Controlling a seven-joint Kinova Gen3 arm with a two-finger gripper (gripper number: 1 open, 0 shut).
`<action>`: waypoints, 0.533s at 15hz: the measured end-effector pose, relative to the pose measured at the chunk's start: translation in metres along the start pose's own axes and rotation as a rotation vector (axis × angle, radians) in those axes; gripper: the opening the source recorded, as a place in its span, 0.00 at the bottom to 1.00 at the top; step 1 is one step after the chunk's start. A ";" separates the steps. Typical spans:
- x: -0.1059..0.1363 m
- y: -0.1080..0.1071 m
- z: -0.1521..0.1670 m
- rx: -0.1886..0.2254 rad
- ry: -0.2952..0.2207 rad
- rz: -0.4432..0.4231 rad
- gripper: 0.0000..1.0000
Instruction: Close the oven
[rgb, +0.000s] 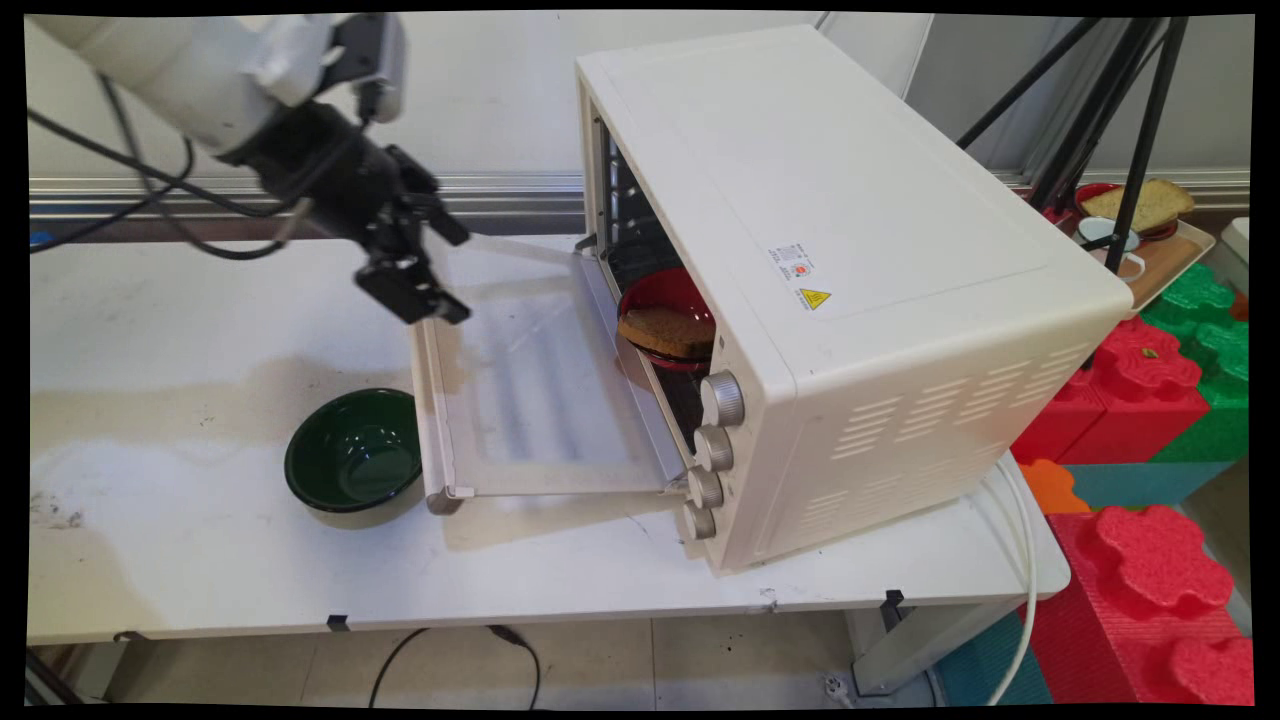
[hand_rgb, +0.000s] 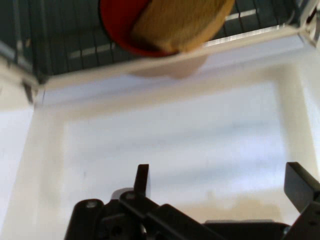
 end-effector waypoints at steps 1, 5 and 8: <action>-0.008 0.004 -0.010 0.008 -0.016 -0.027 1.00; -0.037 0.017 -0.040 0.027 -0.091 -0.105 1.00; -0.057 0.025 -0.052 0.036 -0.169 -0.137 1.00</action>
